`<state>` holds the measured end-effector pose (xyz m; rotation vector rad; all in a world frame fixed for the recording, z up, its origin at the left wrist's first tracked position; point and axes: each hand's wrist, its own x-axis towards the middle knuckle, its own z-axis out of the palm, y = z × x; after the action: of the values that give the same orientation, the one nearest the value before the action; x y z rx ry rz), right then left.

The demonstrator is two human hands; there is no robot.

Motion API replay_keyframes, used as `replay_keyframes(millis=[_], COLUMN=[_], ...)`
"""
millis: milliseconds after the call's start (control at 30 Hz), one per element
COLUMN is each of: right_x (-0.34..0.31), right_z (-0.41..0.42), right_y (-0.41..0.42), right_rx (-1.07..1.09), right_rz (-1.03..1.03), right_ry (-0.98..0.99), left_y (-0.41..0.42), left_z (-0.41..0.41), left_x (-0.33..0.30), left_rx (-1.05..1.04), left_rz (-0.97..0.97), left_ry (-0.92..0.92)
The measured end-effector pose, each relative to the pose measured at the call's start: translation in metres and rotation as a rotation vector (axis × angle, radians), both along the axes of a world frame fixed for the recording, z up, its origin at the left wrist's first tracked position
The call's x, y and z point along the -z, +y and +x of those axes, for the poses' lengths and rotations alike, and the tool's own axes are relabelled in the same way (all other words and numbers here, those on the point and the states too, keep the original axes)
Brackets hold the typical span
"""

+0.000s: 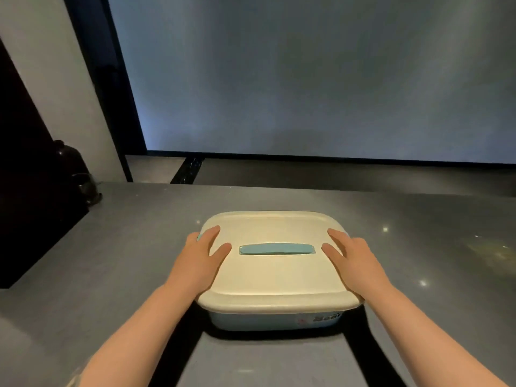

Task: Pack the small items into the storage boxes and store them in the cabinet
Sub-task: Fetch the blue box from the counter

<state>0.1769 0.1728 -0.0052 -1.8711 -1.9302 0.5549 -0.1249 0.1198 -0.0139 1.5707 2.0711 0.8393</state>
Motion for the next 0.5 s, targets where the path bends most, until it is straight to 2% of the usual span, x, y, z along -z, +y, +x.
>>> replay_keyframes(millis=[300,500], right_x=[-0.007,-0.004], right_z=[0.001,-0.003], right_y=[-0.005,-0.036], right_rx=[-0.008,-0.085], right_rz=[-0.08,-0.056], right_ry=[0.014,0.086], left_y=[-0.003,-0.059], left_z=[0.0,-0.001], left_x=[-0.004,-0.004], left_rx=[-0.025,-0.172], left_rz=[0.012,0.046], left_ry=[-0.052,-0.072])
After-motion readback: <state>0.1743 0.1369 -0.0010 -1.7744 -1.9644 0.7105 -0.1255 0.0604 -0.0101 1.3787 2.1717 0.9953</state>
